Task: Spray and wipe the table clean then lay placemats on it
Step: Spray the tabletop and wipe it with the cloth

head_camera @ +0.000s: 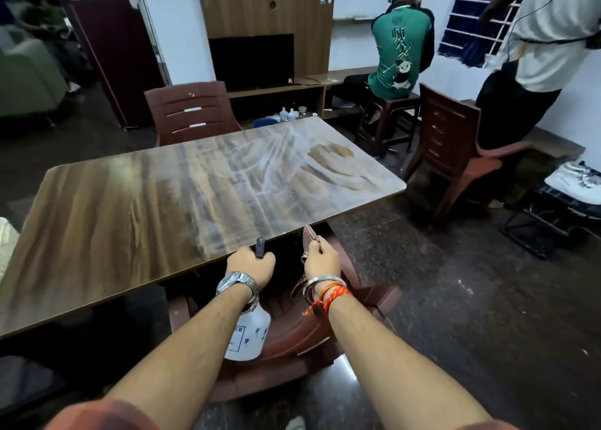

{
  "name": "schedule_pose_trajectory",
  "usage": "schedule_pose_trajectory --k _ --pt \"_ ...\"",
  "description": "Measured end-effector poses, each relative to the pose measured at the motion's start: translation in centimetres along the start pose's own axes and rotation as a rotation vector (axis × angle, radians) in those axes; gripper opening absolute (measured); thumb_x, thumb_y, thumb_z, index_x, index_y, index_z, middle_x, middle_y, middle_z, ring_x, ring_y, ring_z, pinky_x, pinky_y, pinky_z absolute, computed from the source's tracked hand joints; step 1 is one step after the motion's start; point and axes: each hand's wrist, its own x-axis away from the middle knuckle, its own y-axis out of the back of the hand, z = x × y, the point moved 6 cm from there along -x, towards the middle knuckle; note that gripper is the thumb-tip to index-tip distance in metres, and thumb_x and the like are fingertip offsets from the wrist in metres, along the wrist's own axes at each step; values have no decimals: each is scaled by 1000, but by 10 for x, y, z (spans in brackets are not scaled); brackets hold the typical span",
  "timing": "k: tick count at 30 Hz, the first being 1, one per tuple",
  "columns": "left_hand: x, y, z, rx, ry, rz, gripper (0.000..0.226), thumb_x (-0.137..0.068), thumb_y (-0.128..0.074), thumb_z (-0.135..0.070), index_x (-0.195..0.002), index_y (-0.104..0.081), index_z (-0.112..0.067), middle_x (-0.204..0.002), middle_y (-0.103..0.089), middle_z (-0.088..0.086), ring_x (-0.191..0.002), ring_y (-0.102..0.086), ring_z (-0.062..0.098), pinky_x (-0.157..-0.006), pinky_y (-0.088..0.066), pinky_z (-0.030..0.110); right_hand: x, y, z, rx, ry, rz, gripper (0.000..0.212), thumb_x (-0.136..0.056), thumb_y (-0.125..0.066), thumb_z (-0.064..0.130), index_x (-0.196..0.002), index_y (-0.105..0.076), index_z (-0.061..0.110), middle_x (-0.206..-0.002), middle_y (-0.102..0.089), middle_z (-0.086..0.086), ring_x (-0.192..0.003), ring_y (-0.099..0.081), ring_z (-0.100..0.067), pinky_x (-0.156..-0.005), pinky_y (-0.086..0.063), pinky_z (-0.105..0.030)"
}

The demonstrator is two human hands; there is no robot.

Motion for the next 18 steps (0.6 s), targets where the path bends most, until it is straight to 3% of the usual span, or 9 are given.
schedule_pose_trajectory --k 5,7,9,11,14,18 --pt "-33 -19 -21 22 67 -41 31 -88 -55 -30 -71 -55 -4 -69 -61 13 -65 -58 32 -59 -43 31 -42 13 -6 42 -6 80 38 -100 -43 22 -135 -53 10 -127 -62 -8 -109 -60 -21 -92 -43 -24" --pt "-58 -29 -26 53 99 -58 33 -87 -55 -32 -73 -59 -3 -73 -64 15 -65 -59 32 -59 -44 31 -66 18 -3 79 11 108 37 -101 -42 20 -134 -54 9 -126 -63 -8 -107 -59 -20 -80 -38 -13" --pt "-82 -35 -29 52 135 -77 36 -86 -55 -36 -81 -63 -1 -82 -69 18 -67 -60 32 -57 -42 31 -87 24 3 82 25 116 34 -101 -42 15 -129 -58 7 -119 -65 -11 -106 -59 -24 -72 -37 -14" --pt "-99 -41 -36 49 169 -103 35 -85 -57 -34 -83 -63 0 -88 -69 20 -71 -60 34 -57 -40 31 -112 23 9 111 30 139 31 -100 -42 15 -123 -63 10 -111 -67 -10 -106 -61 -27 -78 -42 -21" --pt "-118 -44 -50 20 204 -160 32 -83 -59 -30 -68 -61 -2 -75 -67 19 -61 -57 32 -54 -41 29 -149 14 13 174 31 204 31 -99 -43 21 -121 -65 20 -99 -67 0 -101 -63 -22 -85 -45 -25" --pt "-145 -52 -64 42 266 -176 29 -82 -59 -30 -65 -57 -6 -68 -60 14 -60 -55 30 -60 -43 30 -192 6 20 199 69 255 31 -99 -44 21 -122 -64 16 -112 -67 -5 -102 -60 -20 -87 -40 -22"
